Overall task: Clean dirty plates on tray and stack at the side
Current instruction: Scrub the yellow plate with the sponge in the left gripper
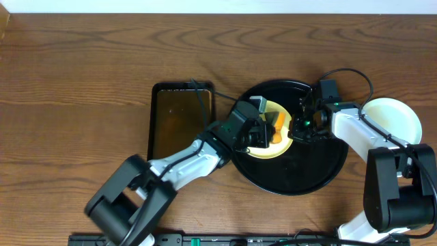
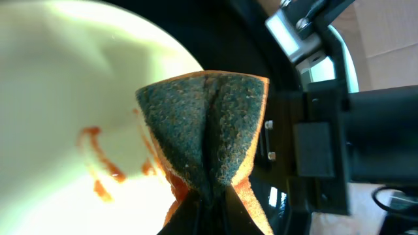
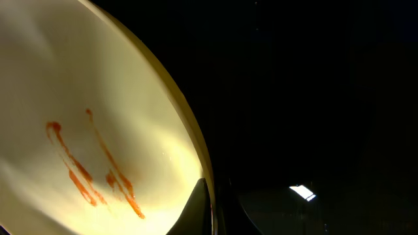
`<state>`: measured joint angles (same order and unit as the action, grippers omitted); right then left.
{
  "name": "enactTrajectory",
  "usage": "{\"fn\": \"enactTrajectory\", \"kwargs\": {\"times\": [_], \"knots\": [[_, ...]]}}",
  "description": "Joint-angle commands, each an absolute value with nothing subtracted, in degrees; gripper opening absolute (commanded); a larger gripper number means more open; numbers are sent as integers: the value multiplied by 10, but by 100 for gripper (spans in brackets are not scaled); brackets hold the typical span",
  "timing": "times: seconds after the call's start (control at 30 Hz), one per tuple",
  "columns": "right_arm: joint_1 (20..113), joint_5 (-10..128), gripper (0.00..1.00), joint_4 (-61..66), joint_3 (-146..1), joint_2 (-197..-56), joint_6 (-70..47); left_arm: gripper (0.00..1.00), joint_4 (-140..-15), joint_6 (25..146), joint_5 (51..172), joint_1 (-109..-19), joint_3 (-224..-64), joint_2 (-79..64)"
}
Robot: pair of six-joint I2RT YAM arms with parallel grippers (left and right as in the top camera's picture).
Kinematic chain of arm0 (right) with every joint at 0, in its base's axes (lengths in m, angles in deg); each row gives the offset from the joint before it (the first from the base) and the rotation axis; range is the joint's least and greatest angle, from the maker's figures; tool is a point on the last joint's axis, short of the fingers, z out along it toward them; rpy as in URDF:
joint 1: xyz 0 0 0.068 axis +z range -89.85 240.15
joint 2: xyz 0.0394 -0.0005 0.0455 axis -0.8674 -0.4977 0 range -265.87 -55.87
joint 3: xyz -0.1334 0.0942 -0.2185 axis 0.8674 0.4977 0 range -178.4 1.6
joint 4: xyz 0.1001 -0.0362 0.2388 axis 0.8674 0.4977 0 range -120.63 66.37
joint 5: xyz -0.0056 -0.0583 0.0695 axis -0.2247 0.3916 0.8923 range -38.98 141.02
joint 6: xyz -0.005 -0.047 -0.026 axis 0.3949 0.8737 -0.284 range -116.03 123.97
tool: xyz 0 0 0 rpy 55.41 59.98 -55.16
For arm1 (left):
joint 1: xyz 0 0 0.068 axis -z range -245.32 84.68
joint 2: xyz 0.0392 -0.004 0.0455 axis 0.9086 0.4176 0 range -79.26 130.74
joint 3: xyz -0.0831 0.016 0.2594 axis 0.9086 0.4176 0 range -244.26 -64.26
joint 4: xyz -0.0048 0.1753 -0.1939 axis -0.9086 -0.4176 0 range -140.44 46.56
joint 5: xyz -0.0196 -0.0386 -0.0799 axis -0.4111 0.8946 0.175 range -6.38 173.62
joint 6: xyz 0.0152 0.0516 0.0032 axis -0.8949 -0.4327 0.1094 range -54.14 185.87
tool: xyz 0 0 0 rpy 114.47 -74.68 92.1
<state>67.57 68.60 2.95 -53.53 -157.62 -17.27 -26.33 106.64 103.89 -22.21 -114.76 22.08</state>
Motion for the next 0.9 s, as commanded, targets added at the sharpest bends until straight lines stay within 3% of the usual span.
{"fn": "enactTrajectory", "kwargs": {"times": [0.0, 0.23, 0.63, 0.87], "knots": [[684, 678, 1, 37, -530, -1590, -168, 7, -244, 1132, 1072, -221, -1150, 246], [685, 678, 1, 37, -530, -1590, -168, 7, -204, 1175, 1072, -221, -1150, 286], [690, 678, 1, 38, -530, -1590, -168, 8, -176, 1145, 1019, -219, -1150, 336], [691, 678, 1, 39, -530, -1590, -168, 7, -307, 1046, 942, -247, -1169, 329]]}}
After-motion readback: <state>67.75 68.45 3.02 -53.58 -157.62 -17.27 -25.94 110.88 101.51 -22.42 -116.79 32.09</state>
